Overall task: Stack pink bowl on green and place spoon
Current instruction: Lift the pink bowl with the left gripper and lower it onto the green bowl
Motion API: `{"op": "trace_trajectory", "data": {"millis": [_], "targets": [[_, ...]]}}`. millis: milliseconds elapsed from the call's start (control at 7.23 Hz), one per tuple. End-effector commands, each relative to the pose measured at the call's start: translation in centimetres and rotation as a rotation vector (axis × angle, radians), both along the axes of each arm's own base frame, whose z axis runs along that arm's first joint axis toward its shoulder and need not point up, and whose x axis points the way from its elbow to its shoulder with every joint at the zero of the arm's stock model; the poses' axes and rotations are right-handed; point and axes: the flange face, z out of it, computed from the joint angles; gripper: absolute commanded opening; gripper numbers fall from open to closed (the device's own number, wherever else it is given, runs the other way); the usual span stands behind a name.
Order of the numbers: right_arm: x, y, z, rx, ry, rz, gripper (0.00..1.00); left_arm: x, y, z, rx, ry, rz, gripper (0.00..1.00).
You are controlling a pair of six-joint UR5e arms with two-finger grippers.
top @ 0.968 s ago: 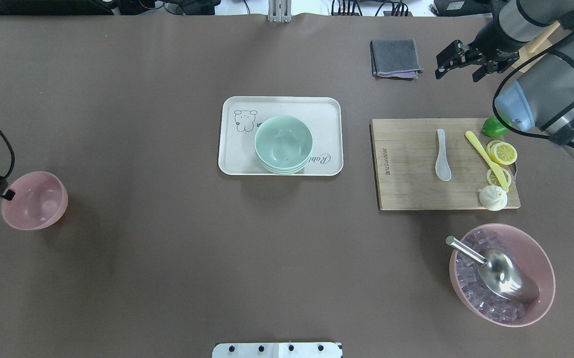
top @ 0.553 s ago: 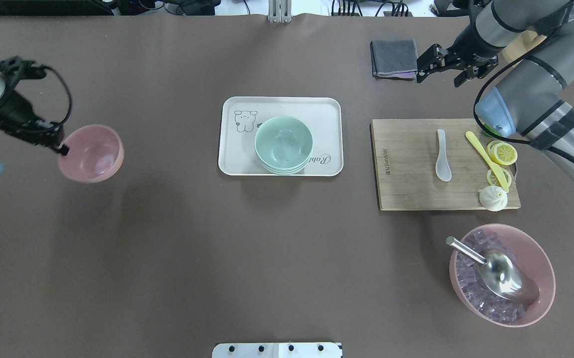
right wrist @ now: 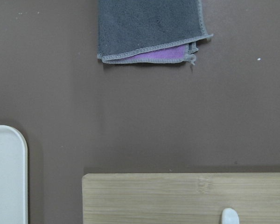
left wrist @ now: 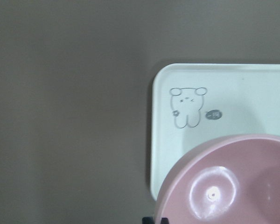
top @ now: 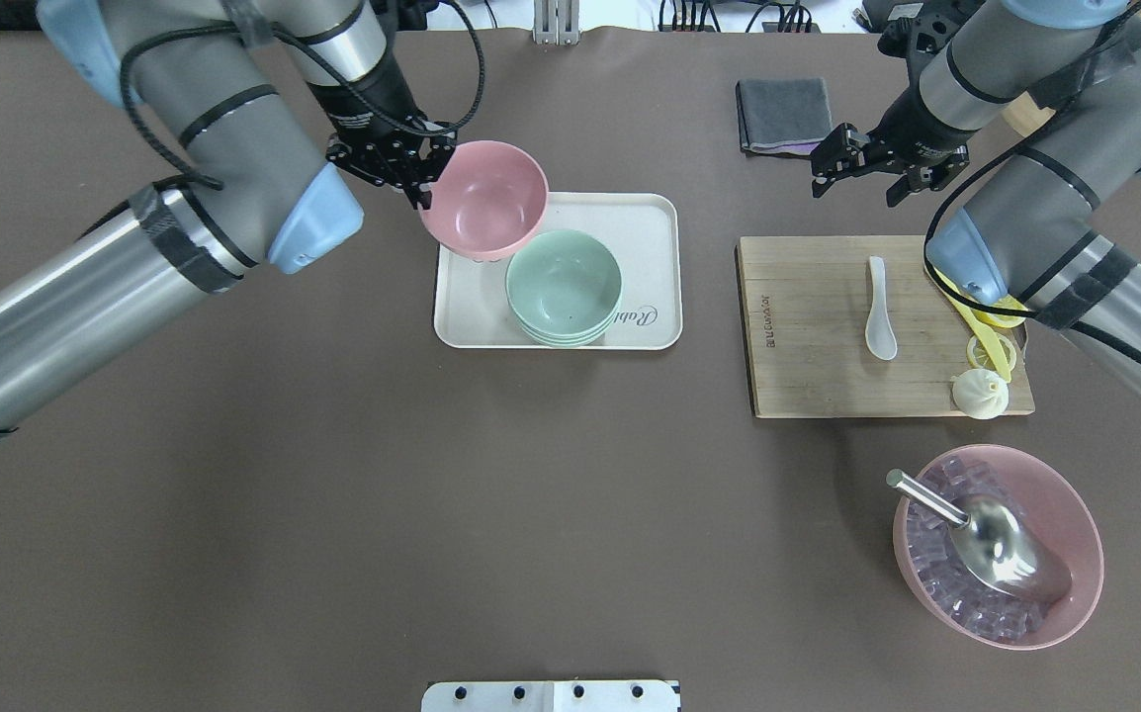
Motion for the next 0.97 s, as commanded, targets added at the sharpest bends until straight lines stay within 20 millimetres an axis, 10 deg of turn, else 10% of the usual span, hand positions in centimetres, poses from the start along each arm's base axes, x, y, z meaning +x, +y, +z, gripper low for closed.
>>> {"op": "trace_trajectory", "data": {"millis": [0,277,553,830], "targets": [[-0.2,0.2,0.2,-0.014,0.000,0.004,1.00,5.0,2.0,-1.5,-0.008,0.016,0.020,0.00],[-0.5,0.3,0.1,-0.019,0.000,0.005,1.00,7.1,4.1,-1.7,0.005,0.017,0.050,0.00],[-1.0,0.6,0.3,-0.024,0.003,0.001,1.00,7.8,5.8,-2.9,0.032,0.027,0.034,0.98],[-3.1,1.6,1.3,-0.041,0.018,-0.023,1.00,1.3,3.5,-3.9,0.049,0.067,-0.048,0.98]]}}
